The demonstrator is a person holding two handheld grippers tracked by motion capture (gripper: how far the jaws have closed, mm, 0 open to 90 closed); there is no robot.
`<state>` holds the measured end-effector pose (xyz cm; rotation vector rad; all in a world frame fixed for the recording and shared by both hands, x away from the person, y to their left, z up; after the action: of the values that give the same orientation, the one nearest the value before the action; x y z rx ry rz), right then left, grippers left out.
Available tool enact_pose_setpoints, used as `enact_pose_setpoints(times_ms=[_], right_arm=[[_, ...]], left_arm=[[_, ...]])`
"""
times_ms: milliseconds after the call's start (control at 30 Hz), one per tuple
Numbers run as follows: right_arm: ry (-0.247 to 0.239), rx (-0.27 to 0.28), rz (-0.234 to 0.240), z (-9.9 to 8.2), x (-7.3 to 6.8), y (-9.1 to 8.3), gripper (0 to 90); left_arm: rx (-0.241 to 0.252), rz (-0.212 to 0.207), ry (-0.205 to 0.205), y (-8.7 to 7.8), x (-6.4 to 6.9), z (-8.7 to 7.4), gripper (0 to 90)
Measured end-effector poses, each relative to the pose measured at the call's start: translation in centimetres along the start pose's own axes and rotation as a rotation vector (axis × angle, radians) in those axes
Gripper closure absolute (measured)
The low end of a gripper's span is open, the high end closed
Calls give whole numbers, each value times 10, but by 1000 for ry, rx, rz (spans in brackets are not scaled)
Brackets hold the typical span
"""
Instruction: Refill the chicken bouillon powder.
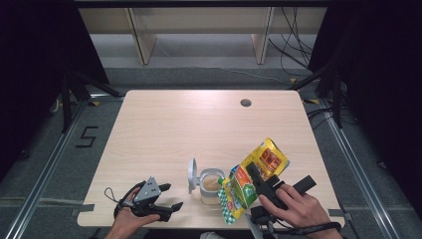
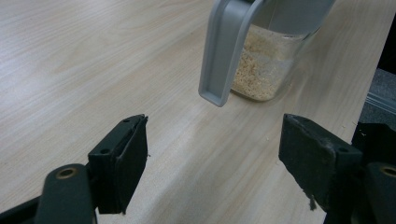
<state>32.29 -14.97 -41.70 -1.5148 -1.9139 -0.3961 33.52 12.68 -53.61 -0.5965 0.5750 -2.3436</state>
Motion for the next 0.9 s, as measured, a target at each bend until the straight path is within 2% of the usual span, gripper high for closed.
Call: enact_pose_setpoints(times_ms=[33, 67, 133, 233, 500, 533, 567, 600, 700, 733, 767, 800, 900], right_arm=[[0, 0, 0, 0, 0, 0, 565], [25, 3, -6, 1, -1, 0, 565], [18, -1, -5, 0, -1, 0, 565], [18, -6, -4, 0, 0, -1, 565], [15, 6, 8, 1, -1, 0, 573], [-4, 5, 11, 1, 0, -1, 574], [-2, 8, 11, 1, 0, 0, 574], [22, 12, 3, 3, -1, 0, 574], [22, 15, 0, 3, 0, 0, 575], [-1, 8, 8, 1, 1, 0, 575], [-4, 5, 11, 1, 0, -1, 575], [8, 2, -4, 1, 0, -1, 575], [13, 2, -8, 1, 0, -1, 575]], left_arm=[[-2, 1, 6, 0, -1, 0, 235], [8, 2, 1, 0, -1, 0, 235], [-1, 1, 2, 0, 0, 0, 235], [-1, 6, -19, 0, 1, -1, 235], [-1, 3, -20, 0, 1, -1, 235], [7, 2, -22, 0, 1, 0, 235], [2, 2, -20, 0, 1, 0, 235], [3, 1, -21, 0, 1, -1, 235], [3, 1, -21, 0, 0, 0, 235], [3, 2, -25, 0, 1, -1, 235], [3, 1, -19, -1, 0, 0, 235], [3, 2, -25, 0, 1, -1, 235], [12, 0, -29, 1, 1, 0, 235]])
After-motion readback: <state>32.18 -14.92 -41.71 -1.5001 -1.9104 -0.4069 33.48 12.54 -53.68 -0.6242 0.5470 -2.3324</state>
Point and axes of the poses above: each handheld gripper's, and its own axes: y roughly forward along the jaws, z roughly out of its top, x roughly to its right, the point moved 7 cm from there along y, roughly forward along the jaws, and after that the axes turned 13 degrees about -y, right-handed, at the moved point
